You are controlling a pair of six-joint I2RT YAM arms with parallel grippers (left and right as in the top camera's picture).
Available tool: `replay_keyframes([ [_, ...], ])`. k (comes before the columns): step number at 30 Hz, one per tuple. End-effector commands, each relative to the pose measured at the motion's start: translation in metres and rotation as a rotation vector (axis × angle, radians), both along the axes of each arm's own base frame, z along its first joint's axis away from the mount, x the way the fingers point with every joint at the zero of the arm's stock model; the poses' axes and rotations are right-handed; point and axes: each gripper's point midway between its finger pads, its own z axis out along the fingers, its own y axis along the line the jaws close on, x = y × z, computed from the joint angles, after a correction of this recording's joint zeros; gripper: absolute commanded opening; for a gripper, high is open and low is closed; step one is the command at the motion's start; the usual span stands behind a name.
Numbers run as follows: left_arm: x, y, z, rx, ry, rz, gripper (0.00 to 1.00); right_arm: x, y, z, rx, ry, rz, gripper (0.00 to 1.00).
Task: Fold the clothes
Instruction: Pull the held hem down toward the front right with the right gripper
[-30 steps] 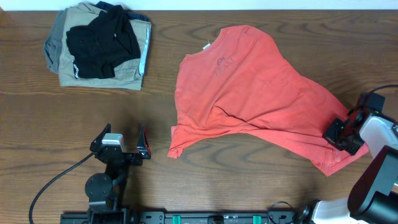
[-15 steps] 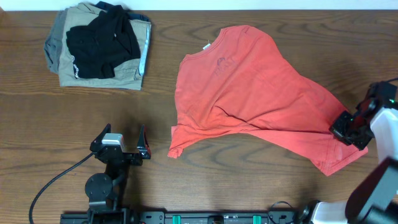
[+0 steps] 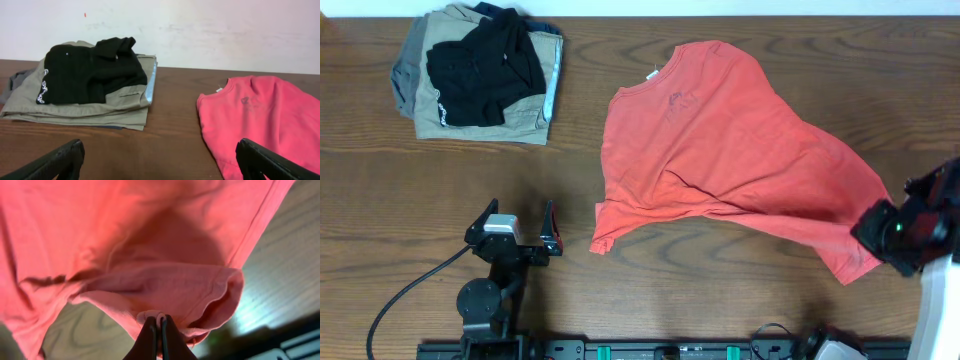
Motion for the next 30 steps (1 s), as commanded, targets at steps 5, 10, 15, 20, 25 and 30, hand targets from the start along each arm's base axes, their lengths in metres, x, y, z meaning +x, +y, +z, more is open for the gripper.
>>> replay_keyframes([
  [5,-0.001,-0.001,-0.015,0.010,0.042,-0.008,0.98,-0.022,0.023,0.024,0.001,-0.092,0.088,0.01],
  [10,-0.001,-0.001,-0.015,0.011,0.042,-0.008,0.98,-0.030,0.046,0.032,0.070,-0.147,0.167,0.01],
  [15,-0.001,-0.001,-0.015,0.010,0.042,-0.008,0.98,-0.035,0.055,0.032,0.098,-0.149,0.205,0.01],
  [20,-0.001,-0.001,-0.015,0.010,0.042,-0.008,0.98,-0.038,0.059,0.031,0.118,-0.143,0.220,0.01],
  [25,-0.001,-0.003,-0.015,0.003,0.043,-0.021,0.98,-0.040,0.071,0.034,0.165,-0.164,0.287,0.01],
  [30,-0.005,-0.027,-0.012,-0.152,0.060,-0.146,0.98,-0.042,0.075,0.034,0.166,-0.167,0.331,0.01],
])
